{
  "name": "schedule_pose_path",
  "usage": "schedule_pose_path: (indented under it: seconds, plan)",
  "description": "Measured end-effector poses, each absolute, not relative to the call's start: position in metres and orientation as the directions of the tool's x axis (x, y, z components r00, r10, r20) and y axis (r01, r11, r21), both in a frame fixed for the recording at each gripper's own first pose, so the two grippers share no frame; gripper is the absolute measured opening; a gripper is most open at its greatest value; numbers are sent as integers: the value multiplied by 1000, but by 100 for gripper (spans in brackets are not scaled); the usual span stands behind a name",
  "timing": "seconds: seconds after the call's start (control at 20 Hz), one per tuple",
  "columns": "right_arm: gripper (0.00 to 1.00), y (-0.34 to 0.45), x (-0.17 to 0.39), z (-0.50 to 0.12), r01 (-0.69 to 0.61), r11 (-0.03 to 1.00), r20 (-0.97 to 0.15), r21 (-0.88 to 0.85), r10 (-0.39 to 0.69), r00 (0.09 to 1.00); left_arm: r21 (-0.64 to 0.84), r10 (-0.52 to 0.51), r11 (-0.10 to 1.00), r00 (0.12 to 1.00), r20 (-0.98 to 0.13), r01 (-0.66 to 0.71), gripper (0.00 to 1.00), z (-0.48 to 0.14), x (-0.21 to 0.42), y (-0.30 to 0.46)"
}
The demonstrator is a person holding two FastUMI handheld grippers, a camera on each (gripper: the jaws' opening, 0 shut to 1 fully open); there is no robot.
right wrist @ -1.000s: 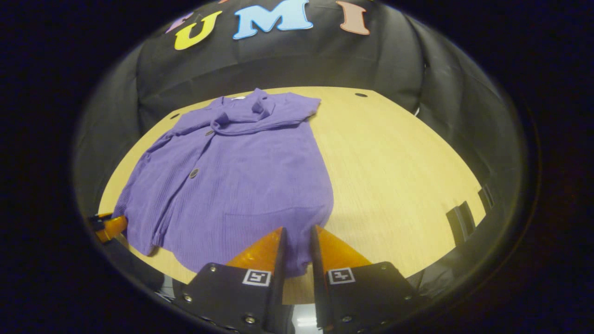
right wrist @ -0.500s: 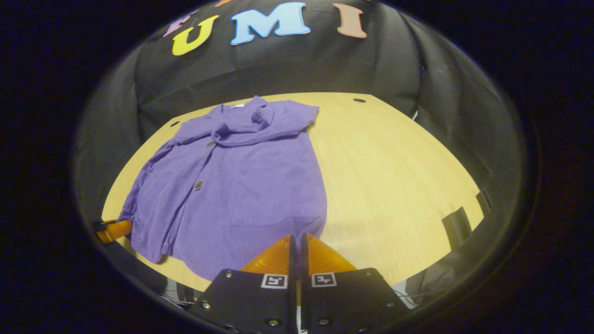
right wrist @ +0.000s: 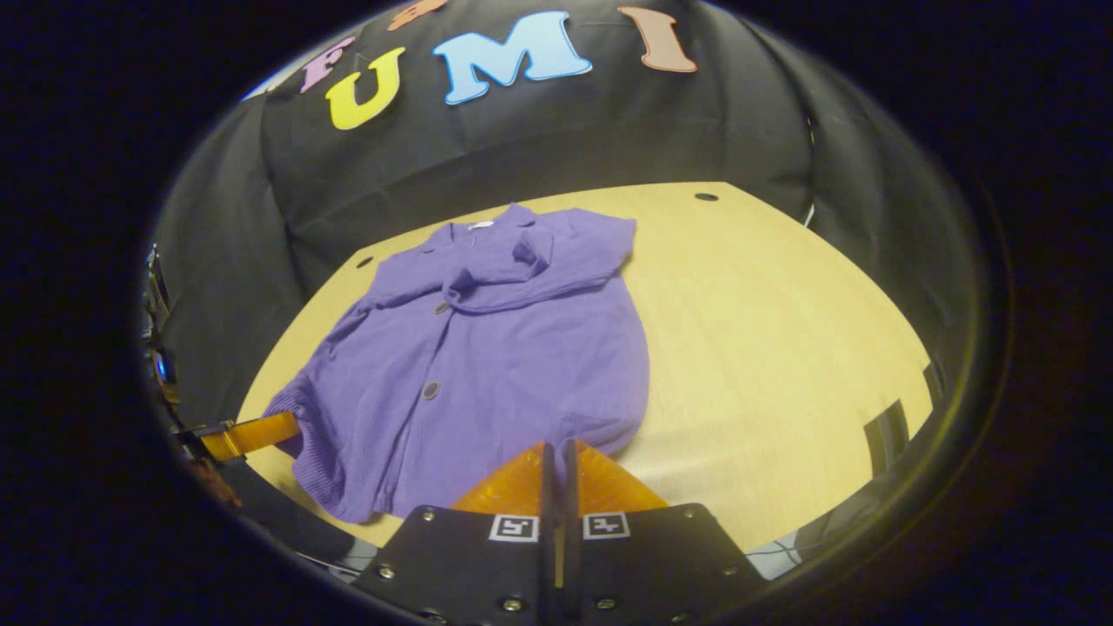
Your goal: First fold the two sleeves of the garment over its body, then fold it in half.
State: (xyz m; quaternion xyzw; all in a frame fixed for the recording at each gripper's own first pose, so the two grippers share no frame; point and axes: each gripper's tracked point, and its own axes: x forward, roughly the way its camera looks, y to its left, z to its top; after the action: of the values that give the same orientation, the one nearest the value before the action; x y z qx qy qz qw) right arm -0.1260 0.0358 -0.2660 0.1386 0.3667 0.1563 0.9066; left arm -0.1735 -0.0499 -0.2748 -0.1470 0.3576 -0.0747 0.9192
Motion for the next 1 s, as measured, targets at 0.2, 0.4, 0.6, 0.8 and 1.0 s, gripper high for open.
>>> schedule_pose_path:
  seconds: [0.2, 0.4, 0.6, 0.8, 1.0]
  plan:
    - [4, 50, -99, -249, -222, 892, -577, 395, 429, 695, -327, -227, 945, 780, -582, 31, 9, -244, -124, -50]
    - [4, 57, -61, -240, -241, 870, -541, 431, 463, 702, -311, -196, 950, 814, -547, 20, 9, -228, -61, -52]
    - [4, 56, -15, -231, -252, 853, -508, 457, 483, 713, -307, -164, 952, 835, -525, -6, 9, -216, 1, -55]
    - [4, 51, 32, -217, -255, 858, -474, 446, 468, 746, -305, -150, 952, 863, -482, -5, 9, -197, 63, -58]
    - [4, 54, 81, -194, -224, 865, -422, 448, 426, 800, -293, -159, 956, 880, -447, 24, 8, -180, 125, -50]
